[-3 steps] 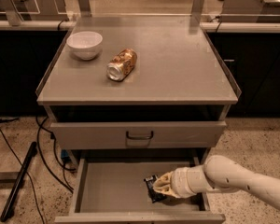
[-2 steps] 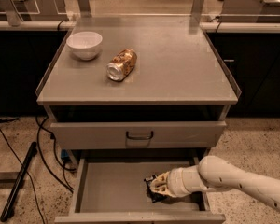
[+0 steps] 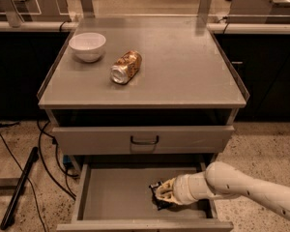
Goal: Pick rxbar blueberry from middle drawer and place on counter
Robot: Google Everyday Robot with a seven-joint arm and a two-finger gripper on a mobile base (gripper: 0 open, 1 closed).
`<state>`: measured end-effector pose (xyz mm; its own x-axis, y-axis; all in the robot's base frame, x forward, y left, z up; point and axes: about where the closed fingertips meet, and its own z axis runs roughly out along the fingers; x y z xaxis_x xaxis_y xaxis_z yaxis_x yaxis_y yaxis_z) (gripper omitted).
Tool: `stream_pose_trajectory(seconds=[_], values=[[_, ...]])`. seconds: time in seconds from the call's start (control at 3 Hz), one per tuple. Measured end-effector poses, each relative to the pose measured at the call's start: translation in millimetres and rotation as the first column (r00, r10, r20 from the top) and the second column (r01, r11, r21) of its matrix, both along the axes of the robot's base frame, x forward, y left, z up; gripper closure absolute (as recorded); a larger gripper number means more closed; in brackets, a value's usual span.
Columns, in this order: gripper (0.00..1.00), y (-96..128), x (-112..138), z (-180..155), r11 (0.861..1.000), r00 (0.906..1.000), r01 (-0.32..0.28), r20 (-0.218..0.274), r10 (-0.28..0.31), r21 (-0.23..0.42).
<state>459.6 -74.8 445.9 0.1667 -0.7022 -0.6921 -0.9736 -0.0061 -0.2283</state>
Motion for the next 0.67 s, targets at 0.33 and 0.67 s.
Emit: stream_pose_trajectory(seconds=[0.33,0.67], values=[[0.29,1.3,5.9,-15.6,1.0,1.0,-0.003,0.006,0.003,0.008],[0.31,9.4,16.1,-34.4,1.0,0.9999,-0.015,0.0,0.015,0.027]])
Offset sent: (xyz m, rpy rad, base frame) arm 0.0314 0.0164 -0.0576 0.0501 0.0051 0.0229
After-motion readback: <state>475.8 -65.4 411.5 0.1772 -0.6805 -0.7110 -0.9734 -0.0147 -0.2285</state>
